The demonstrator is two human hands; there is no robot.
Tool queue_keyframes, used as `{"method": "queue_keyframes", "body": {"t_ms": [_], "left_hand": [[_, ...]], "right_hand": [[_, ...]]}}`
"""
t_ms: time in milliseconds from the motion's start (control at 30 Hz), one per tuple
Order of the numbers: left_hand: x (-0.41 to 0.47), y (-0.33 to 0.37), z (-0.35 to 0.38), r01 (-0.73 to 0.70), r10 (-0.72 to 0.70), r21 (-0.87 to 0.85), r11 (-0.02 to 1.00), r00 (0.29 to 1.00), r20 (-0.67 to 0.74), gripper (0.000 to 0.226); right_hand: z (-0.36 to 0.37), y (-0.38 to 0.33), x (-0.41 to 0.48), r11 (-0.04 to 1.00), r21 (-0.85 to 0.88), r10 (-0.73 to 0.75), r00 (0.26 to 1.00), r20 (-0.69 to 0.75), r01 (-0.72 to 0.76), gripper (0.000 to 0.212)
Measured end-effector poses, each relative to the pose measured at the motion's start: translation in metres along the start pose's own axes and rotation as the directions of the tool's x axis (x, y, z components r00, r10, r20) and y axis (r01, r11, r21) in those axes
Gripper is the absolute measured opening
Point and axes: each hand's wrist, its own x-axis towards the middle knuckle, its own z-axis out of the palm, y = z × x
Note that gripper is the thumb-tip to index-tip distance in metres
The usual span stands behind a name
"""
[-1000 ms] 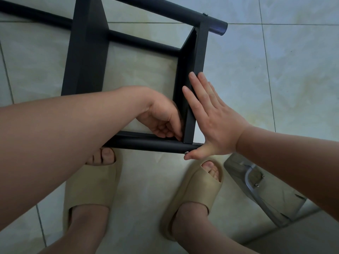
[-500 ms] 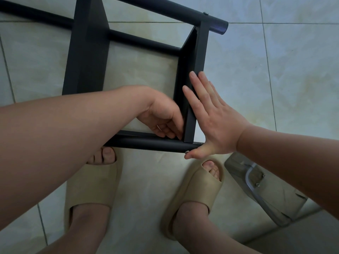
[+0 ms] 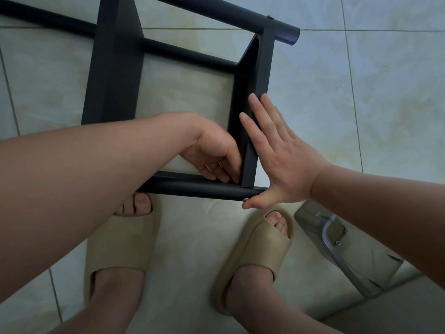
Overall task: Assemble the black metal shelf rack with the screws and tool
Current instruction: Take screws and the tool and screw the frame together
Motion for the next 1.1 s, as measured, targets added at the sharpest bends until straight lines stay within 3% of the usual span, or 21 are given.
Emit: {"method": "queue_keyframes", "body": {"t_ms": [367,567,833,1100], "left_hand": [[0.0013,0.0005,-0.0021,-0.024,0.024,-0.006,1.000,1.000,0.015,0.014],[0.0052,-0.0029,0.0019,0.002,-0.002,0.007,1.000,1.000,-0.031,0.005],[0.0018,-0.0015,-0.0014,-0.020,0.020,-0.035,0.999,1.000,0.011,0.016],[0.0057,-0.0028,0.0027,-0.005,0.005,-0.003,1.000,1.000,0.007,0.008]], "right_hand": [[0.0004,0.0006,0.0000,1.000,0.001,-0.003,1.000,-0.004,0.003,0.140],[0.0009,0.0008,-0.0001,1.000,0.004,-0.003,1.000,-0.007,0.003,0.140],[0.0021,0.0009,-0.0004,1.000,0.002,-0.003,1.000,-0.014,0.003,0.140],[0.0016,0.0011,-0.0003,1.000,0.003,-0.004,1.000,-0.010,0.004,0.141]]}}
